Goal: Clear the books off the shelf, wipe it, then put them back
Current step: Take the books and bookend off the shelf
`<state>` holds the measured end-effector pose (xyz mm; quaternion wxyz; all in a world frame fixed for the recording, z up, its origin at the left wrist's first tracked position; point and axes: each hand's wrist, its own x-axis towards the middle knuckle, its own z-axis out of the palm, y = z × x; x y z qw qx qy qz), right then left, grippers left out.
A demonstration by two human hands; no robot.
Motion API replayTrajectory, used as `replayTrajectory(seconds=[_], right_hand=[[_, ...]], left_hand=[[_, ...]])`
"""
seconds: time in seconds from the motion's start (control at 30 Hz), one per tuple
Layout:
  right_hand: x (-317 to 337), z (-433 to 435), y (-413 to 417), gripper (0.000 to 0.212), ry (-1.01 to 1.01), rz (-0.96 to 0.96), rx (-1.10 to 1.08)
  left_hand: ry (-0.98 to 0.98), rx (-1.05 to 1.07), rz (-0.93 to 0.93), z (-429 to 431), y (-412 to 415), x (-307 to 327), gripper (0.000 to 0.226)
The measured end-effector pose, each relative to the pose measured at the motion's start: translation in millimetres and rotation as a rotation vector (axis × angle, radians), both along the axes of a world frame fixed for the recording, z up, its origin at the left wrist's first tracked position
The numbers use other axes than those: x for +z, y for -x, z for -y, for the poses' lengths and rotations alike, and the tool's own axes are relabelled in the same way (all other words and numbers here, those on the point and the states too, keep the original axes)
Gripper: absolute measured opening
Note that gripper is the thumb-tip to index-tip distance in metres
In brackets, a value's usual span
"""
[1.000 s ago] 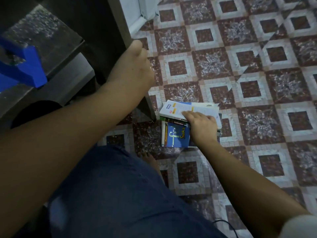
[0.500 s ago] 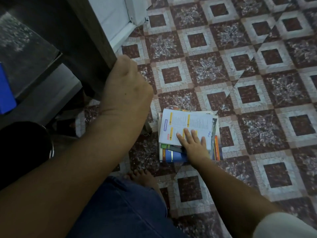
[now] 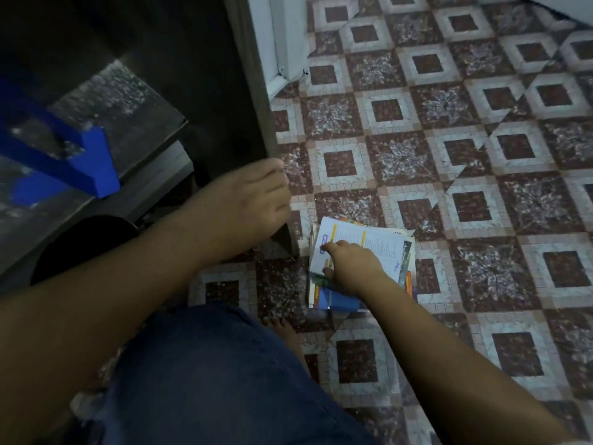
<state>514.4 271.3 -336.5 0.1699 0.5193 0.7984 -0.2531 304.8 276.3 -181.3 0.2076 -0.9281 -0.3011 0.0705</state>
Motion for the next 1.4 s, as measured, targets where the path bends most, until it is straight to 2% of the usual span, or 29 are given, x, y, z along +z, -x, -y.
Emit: replayTrajectory(seconds=[0.07,0.17,0.37,0.57,0.8,0.93,1.0,1.1,1.23,1.4], right_hand=[[44.4,3.0,17.0,0.039,-0.074,-0.087,0.037],[109.9,13.2,48.4,0.035,-0.218,-0.200,0.168],[213.4,39.4,128.4,0.033,-0.434,-0.373,0.438],[280.3,73.8,218.6,0.040,-0.503,-0.477,0.603],[321.4,117.2,320.5,0.035,-0.607,-0.563,0.779],[328.7,133.4,366.4,0.036,-0.634,-0.609,0.816],[329.1,138.1,385.5,0.041,-0.644,-0.627,0.829],[329.7,143.4,409.9,0.060,-0.635,-0.661,0.832],[330.5,147.1,437.1,0.077,-0.593,-0.647,0.855],[320.5,152.3,458.7,0.070,-0.556,-0.624,0.874]], left_hand=[[0.045,0.123,0.008,22.8,24.6,11.2,0.013],[0.057,0.466,0.046,61.9,56.1,34.8,0.015],[-0.152,1.012,0.198,146.7,126.7,93.7,0.040],[-0.350,1.319,0.325,233.5,187.9,146.6,0.048],[-0.487,1.540,0.432,297.5,241.4,181.1,0.058],[-0.515,1.586,0.481,309.4,267.3,186.7,0.064],[-0.531,1.563,0.447,310.0,275.3,186.7,0.065],[-0.609,1.514,0.370,308.4,284.0,187.3,0.064],[-0.600,1.551,0.376,305.5,299.1,187.5,0.070],[-0.596,1.613,0.291,304.3,302.4,179.0,0.072]])
